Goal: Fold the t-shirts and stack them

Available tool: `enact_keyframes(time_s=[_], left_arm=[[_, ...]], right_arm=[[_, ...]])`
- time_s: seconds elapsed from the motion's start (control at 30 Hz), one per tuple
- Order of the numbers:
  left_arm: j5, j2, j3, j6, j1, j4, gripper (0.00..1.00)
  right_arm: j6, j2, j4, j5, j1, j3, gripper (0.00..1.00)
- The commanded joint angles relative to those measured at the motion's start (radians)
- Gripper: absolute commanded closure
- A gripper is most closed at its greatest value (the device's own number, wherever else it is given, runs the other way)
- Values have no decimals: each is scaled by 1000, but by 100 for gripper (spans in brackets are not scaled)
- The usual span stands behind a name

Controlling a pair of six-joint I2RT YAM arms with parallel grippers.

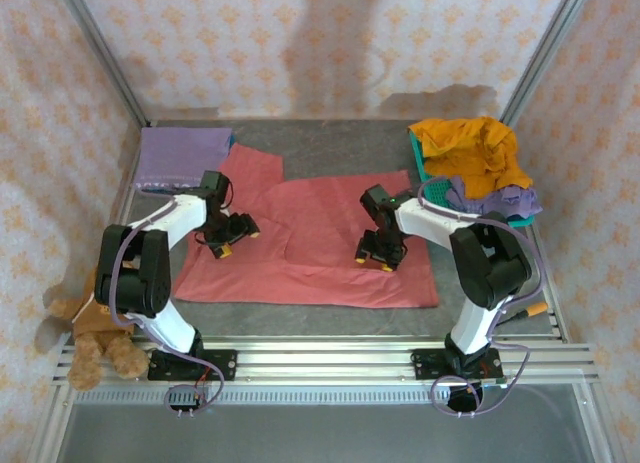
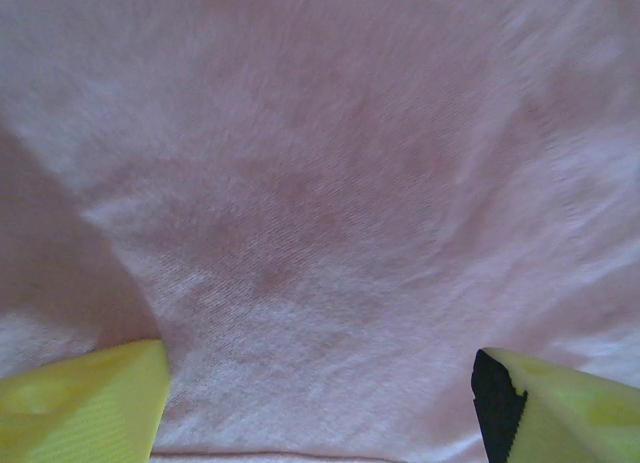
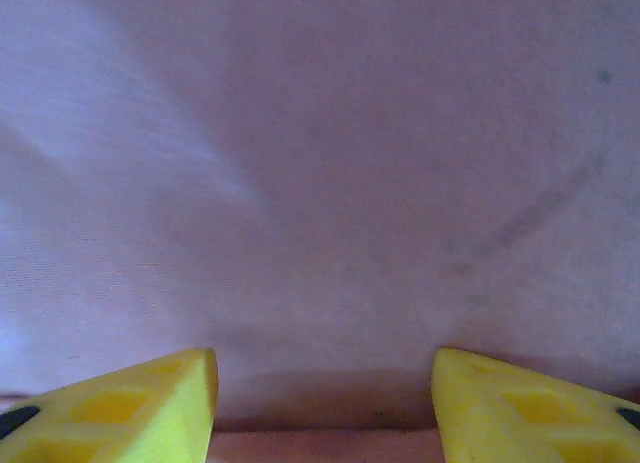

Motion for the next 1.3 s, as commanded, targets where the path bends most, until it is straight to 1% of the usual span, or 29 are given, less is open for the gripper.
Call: enact_keyframes(time_s=[0.0, 0.2, 0.3, 0.43, 0.53, 0.67, 0.77, 0.9, 1.1, 1.2, 1.27], left_arm=[[-2, 9, -39, -27, -18, 53, 20], [-4, -19, -139, -65, -54, 95, 20], [-4, -41, -185, -79, -59, 119, 20], [10, -63, -178, -63, -63, 89, 20], [-12, -95, -119, -44, -64, 37, 20], [-85, -82, 67, 27, -64, -85, 20], [-150, -13, 253, 98, -63, -181, 20], [-193, 145, 498, 180, -58, -271, 22], [-301, 418, 845, 270, -57, -350, 27], [-356, 548, 1027, 308, -56, -398, 31], [-376, 615, 1116, 326, -56, -394, 36]], right_arm=[[27, -43, 19, 10, 1, -53, 41], [47, -81, 28, 1, 3, -158, 41], [59, -116, 30, -2, 4, -204, 41], [68, -171, 9, 2, 11, -230, 41], [53, -211, -19, 18, 11, -201, 41], [18, -251, -70, 34, 12, -108, 41], [-11, -258, -98, 53, 9, -32, 41], [-68, -231, -123, 88, -6, 43, 41], [-134, -173, -170, 135, -24, 144, 42], [-150, -167, -176, 138, -33, 163, 42], [-153, -164, -178, 135, -38, 164, 42]])
